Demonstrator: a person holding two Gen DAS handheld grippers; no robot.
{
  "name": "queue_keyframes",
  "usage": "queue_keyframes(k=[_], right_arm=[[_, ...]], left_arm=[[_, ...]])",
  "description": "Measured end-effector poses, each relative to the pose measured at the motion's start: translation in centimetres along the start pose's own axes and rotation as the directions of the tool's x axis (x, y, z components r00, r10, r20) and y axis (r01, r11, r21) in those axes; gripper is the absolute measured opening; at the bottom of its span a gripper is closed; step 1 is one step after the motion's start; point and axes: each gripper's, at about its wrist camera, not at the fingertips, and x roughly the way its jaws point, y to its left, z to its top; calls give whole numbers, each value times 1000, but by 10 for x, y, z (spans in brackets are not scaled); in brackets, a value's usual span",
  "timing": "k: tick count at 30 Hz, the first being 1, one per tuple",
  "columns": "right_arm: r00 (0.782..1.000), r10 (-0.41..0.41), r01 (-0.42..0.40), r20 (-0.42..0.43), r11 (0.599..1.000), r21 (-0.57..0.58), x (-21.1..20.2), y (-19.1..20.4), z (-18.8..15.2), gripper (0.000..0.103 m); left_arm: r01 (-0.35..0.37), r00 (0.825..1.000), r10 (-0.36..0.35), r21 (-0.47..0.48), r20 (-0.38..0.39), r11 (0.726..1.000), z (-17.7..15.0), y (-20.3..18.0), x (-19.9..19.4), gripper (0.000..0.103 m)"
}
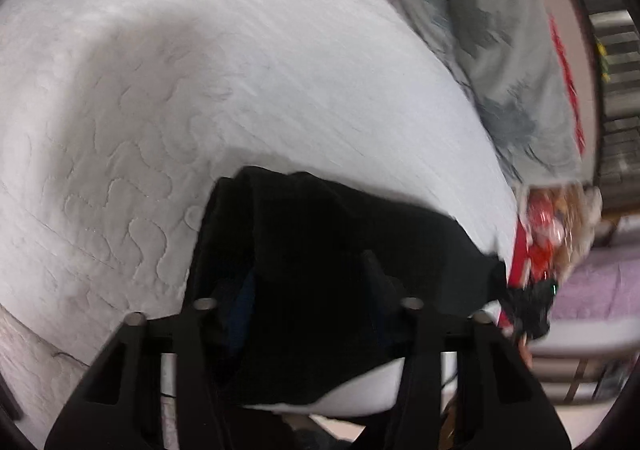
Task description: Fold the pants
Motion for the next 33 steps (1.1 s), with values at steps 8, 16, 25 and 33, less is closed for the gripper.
queue_keyframes(k=[8, 16, 25, 33], right_arm=[[999, -34, 36, 23, 995, -96, -1, 18, 0, 5], [970, 210, -194, 122, 973, -127, -33, 60, 12, 4], [998, 27, -27, 64, 1000, -1, -11, -12, 1, 4], [959, 223, -225, 173, 974, -10, -45, 2, 18, 6]], left_arm=[[57, 996, -48, -125, 78, 990, -3, 14, -12, 21], [-45, 991, 61, -136, 118, 990, 1, 11, -17, 21], [-56, 991, 78, -193, 109, 980, 0, 15, -23, 21], [-191, 972, 209, -151, 111, 970, 5, -7, -20, 21]])
